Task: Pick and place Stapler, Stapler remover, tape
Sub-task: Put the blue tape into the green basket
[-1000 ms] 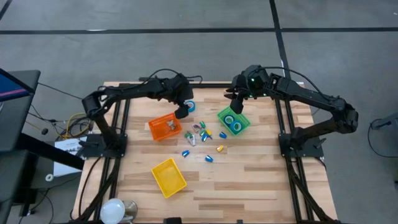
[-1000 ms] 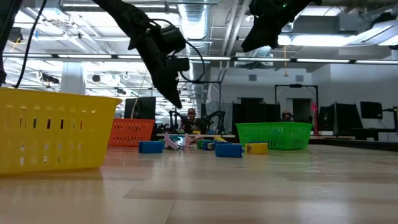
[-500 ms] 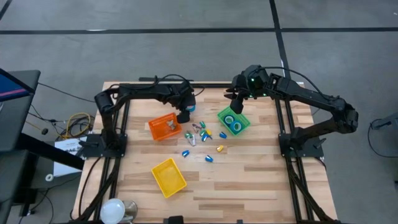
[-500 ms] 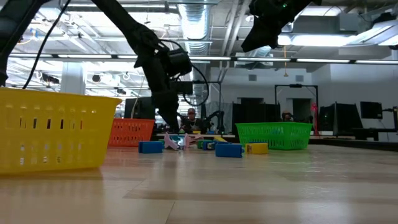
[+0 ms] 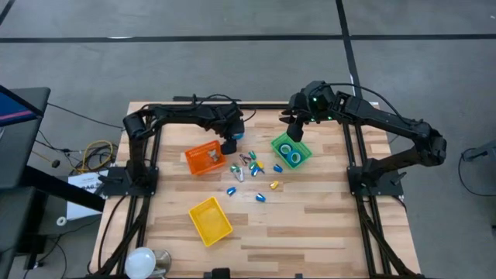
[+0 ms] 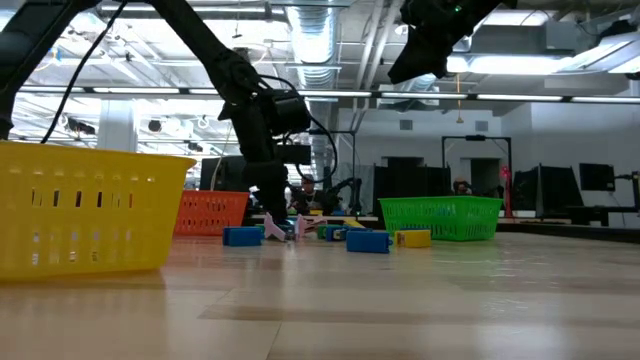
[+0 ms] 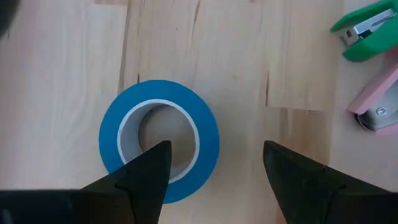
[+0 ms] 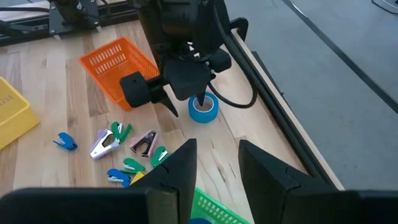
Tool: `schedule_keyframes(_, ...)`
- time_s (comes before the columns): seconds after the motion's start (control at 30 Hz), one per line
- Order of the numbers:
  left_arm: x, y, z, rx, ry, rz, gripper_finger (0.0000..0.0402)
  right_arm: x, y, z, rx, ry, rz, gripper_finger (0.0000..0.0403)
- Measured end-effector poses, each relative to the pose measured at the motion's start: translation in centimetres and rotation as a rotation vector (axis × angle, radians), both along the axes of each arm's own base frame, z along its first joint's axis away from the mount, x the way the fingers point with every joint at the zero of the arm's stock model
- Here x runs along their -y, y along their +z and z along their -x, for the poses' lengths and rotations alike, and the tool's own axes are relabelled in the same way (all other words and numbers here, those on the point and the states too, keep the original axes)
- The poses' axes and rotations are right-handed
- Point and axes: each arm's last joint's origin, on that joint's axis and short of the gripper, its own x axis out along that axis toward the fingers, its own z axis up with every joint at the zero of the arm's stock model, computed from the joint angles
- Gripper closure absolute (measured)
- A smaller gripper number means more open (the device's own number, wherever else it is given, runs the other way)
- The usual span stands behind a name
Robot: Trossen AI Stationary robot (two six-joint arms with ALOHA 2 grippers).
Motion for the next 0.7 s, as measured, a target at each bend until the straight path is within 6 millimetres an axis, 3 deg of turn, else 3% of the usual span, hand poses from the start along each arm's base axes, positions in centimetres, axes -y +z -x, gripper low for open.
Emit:
schedule_keyframes(0.2,-0.16,0.03,-0.02,0.002,0.009,-0.021,0.0171,0.00,-0.01,0.00,-0.001,0.000,-0.001,0.0292)
schedule_keyframes(0.7,-0.10,0.03,-0.06,0.002,0.008,-0.023,0.0320,-0.03,-0.02,-0.01,-0.001,0.001,-0.001,0.0292)
